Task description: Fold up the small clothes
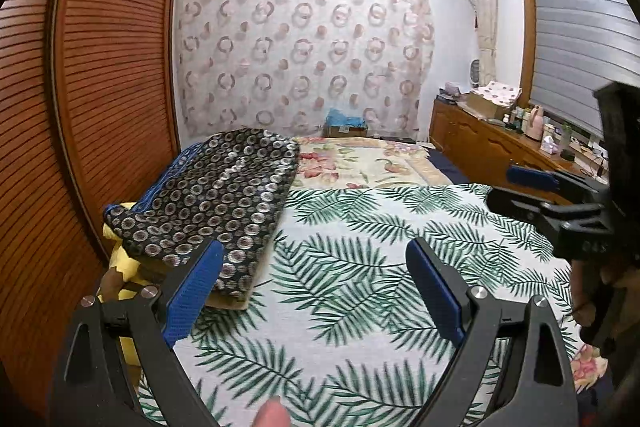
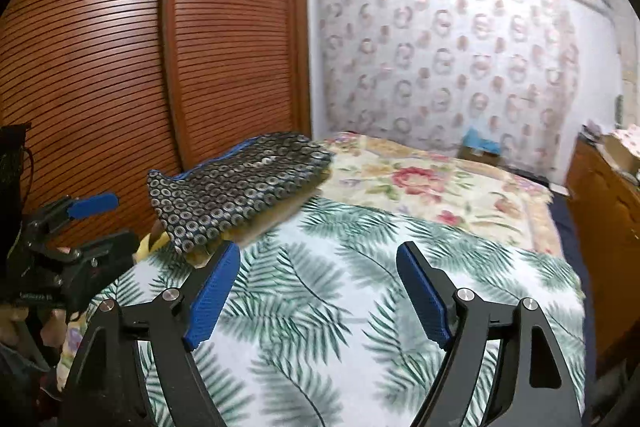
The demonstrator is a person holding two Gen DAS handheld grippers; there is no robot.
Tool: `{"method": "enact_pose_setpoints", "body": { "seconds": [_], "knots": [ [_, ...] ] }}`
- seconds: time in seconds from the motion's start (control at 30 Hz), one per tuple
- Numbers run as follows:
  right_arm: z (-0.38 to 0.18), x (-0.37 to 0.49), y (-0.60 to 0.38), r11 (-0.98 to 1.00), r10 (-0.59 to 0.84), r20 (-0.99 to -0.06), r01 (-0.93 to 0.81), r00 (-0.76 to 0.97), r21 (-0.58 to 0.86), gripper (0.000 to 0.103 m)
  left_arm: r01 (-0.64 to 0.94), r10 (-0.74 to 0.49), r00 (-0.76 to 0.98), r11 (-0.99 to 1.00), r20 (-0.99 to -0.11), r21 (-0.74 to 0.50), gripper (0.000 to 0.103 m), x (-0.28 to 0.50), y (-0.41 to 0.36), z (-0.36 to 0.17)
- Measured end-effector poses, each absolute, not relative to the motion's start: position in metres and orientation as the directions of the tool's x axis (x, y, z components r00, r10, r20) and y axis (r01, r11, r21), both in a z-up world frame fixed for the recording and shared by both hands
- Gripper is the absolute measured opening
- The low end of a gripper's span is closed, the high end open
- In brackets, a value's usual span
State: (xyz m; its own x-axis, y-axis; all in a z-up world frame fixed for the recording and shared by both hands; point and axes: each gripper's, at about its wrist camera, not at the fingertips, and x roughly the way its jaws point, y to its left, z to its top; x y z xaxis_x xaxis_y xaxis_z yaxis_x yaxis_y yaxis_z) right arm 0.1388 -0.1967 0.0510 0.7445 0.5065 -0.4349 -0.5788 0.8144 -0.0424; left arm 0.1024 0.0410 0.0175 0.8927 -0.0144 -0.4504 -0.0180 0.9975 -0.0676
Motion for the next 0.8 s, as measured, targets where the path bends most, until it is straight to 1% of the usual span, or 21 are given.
{"method": "enact_pose_setpoints", "body": {
  "seconds": [0.1, 0.3, 0.37, 0.47, 0.8],
  "knots": [
    [0.052, 0.117, -0.218, 0.848, 0.467, -0.425, -0.529, 0.775, -0.034, 0.082, -0.019, -0.010, 0.896, 0.998, -0.444, -0.063, 0.093, 0.100, 0.027, 0.021],
    [0.058, 0.078, -0.235, 0.891, 0.400, -0.413, -0.453, 0.818, -0.036, 0.083, 0.033, -0.060, 0.892, 0.997, -0.447, -0.067, 0.093, 0.097, 0.003, 0.029],
    [0.060, 0.068, -0.241, 0.901, 0.388, -0.401, -0.433, 0.830, -0.025, 0.085, 0.054, -0.080, 0.892, 0.996, -0.444, -0.071, 0.093, 0.095, -0.005, 0.032],
    [0.066, 0.056, -0.245, 0.916, 0.363, -0.391, -0.400, 0.846, -0.015, 0.087, 0.070, -0.093, 0.891, 0.995, -0.444, -0.068, 0.093, 0.095, -0.016, 0.035],
    [0.079, 0.015, -0.240, 0.955, 0.277, -0.322, -0.295, 0.905, -0.008, 0.087, 0.089, -0.106, 0.898, 0.994, -0.426, -0.059, 0.093, 0.093, -0.039, 0.049]
  ]
}}
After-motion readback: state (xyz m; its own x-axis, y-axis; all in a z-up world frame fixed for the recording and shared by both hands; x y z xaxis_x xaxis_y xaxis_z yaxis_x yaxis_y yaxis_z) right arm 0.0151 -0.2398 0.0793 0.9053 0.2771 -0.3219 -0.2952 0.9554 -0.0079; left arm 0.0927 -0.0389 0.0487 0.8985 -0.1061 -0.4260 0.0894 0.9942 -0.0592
